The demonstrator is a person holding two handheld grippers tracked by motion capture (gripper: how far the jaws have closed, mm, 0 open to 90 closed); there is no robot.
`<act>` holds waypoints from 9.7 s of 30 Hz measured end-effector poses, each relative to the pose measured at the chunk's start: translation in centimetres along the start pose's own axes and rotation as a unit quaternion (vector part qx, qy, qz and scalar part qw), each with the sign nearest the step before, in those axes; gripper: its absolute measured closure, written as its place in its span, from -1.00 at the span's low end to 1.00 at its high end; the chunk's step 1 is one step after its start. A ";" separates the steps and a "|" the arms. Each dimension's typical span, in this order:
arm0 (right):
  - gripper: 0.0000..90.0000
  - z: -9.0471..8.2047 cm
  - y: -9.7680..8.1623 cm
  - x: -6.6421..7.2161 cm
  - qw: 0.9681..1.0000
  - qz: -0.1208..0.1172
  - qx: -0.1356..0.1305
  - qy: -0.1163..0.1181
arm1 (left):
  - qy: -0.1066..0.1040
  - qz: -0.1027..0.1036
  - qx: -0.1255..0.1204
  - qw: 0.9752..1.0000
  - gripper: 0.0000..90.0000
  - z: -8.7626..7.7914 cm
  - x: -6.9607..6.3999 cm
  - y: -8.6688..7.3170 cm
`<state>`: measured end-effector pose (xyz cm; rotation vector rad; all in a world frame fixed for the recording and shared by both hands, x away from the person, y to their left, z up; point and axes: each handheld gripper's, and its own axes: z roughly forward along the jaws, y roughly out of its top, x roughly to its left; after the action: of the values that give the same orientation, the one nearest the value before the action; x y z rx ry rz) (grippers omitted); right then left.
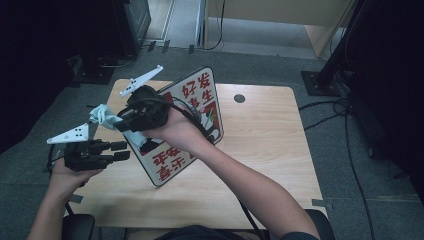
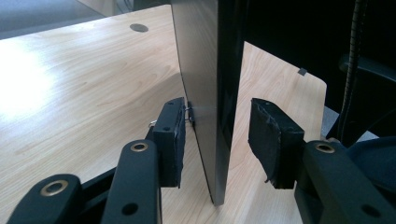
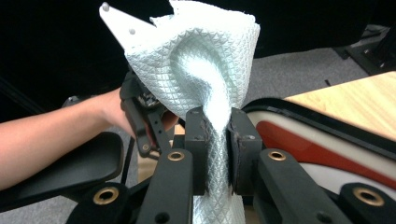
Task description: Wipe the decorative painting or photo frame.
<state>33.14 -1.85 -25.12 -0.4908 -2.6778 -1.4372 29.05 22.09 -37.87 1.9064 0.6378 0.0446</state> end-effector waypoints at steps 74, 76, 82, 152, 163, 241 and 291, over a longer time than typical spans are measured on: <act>0.79 -1.1 2.6 -5.8 1.000 0.002 0.009 0.022 | 0.043 -0.031 0.016 0.998 0.75 1.8 -1.8 1.2; 0.79 -1.2 2.6 -6.1 1.000 0.003 0.009 0.020 | 0.043 -0.032 0.015 0.998 0.75 1.8 -1.8 1.2; 0.79 -1.8 2.4 -7.0 1.000 0.004 0.010 0.019 | 0.043 -0.033 0.015 0.998 0.75 1.8 -1.7 1.2; 0.79 -10.0 -1.4 -15.4 0.997 0.044 -0.018 -0.066 | 0.046 -0.042 0.027 0.998 0.76 1.7 -1.6 1.6; 0.79 -11.4 -2.2 -16.4 0.993 0.058 -0.028 -0.094 | 0.047 -0.041 0.027 0.998 0.76 1.7 -1.6 1.6; 0.80 -14.5 -11.9 -21.0 0.983 0.085 0.003 -0.165 | 0.053 -0.047 0.036 0.997 0.77 1.7 -1.3 1.8; 0.80 -12.0 -19.1 -21.0 0.983 0.127 0.002 -0.136 | 0.050 -0.046 0.038 0.997 0.77 1.6 -1.2 1.8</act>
<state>46.05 -26.73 -37.97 -1.0555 -2.6848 -1.3776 29.27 19.63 -36.66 1.9549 0.8056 0.0577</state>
